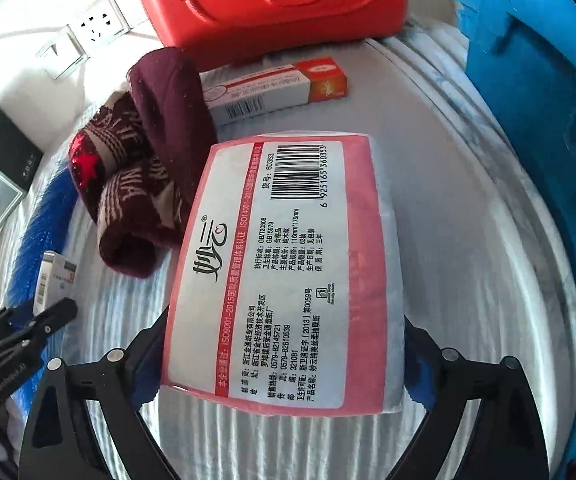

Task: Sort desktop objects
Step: 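Grasp the small white barcode box with the left gripper while the right grasps the white-pink tissue pack, then lift the box and tissue pack and carry them toward the crate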

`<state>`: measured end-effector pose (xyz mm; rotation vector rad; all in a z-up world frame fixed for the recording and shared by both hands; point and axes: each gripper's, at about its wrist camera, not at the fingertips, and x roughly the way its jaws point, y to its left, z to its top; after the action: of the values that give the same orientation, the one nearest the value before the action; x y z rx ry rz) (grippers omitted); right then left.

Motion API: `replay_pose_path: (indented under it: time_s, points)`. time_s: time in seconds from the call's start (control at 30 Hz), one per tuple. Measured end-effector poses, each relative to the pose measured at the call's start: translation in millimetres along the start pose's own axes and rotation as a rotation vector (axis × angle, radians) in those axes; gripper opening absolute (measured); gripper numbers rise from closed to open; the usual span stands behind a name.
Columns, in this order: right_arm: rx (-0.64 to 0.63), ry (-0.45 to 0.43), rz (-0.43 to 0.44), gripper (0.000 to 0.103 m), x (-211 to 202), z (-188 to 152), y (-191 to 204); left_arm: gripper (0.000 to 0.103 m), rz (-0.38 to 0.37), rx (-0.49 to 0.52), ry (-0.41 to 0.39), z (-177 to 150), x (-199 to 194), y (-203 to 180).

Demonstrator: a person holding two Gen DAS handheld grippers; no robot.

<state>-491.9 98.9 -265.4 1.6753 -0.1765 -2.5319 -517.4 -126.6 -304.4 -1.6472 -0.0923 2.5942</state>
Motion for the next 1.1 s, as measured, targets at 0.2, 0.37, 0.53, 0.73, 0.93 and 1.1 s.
replay_pose_path:
  time_s: [0.2, 0.37, 0.53, 0.73, 0.93, 1.1]
  points:
    - [-0.064, 0.013, -0.056, 0.092, 11, 4, 6, 0.029, -0.003, -0.033, -0.019, -9, -12, -2]
    - [-0.101, -0.004, 0.019, 0.092, -24, -24, 7, 0.029, -0.017, -0.050, -0.071, -30, -47, -3]
    - [-0.172, -0.052, 0.065, 0.092, -77, -54, 20, 0.029, 0.005, -0.050, -0.138, -56, -99, -10]
    - [-0.239, -0.186, 0.084, 0.092, -157, -83, 44, 0.029, 0.023, -0.021, -0.263, -89, -180, -33]
    - [-0.269, -0.342, 0.080, 0.092, -248, -120, 41, 0.029, 0.030, 0.014, -0.408, -119, -258, -56]
    - [-0.258, -0.472, 0.031, 0.092, -315, -146, 24, 0.029, 0.011, 0.040, -0.497, -145, -304, -80]
